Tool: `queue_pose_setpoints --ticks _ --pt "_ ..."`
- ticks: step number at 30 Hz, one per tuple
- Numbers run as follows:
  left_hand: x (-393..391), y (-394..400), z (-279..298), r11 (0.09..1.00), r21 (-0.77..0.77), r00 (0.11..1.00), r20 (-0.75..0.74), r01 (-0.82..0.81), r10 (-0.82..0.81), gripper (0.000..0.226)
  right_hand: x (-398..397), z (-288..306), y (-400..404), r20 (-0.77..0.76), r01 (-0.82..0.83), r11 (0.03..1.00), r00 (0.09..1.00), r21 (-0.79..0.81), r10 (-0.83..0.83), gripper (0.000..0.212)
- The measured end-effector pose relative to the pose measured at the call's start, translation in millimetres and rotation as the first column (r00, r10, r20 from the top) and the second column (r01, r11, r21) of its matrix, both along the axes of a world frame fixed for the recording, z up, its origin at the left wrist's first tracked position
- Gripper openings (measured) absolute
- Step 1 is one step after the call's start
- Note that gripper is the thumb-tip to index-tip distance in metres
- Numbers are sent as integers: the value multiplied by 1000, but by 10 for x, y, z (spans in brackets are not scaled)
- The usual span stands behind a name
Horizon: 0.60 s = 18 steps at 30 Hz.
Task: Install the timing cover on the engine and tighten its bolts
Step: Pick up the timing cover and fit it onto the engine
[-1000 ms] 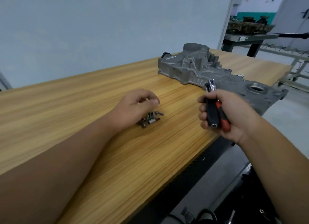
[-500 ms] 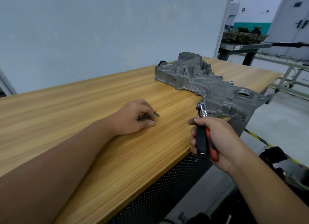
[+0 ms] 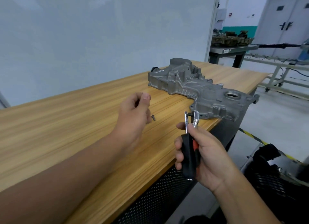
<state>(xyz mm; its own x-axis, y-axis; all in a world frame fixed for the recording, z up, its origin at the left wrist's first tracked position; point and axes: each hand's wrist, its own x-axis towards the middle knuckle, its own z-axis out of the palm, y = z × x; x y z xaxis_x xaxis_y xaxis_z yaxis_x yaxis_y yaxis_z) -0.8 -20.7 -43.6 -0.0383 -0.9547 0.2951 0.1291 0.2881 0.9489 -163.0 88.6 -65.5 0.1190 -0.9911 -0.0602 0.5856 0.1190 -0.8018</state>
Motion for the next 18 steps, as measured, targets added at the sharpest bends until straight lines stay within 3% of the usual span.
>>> queue_pose_setpoints --ticks 1,3,7,10,18 --pt "-85 111 -23 985 124 988 -108 119 -106 22 35 -33 38 35 -4 1000 999 -15 4 28" --pt "-225 303 -78 932 230 949 -215 280 -232 24 105 -103 100 52 35 999 998 -12 -34 35" --pt "-296 513 -79 896 238 903 -314 374 -294 13 182 -236 216 -35 138 990 990 2 -138 44" --pt "-244 590 -70 895 198 907 -223 401 -357 8 175 -332 297 -58 125 991 990 -49 -128 38" --pt "-245 637 -89 853 237 885 -90 464 -457 23 204 -419 320 -81 136 983 986 -126 -147 26"
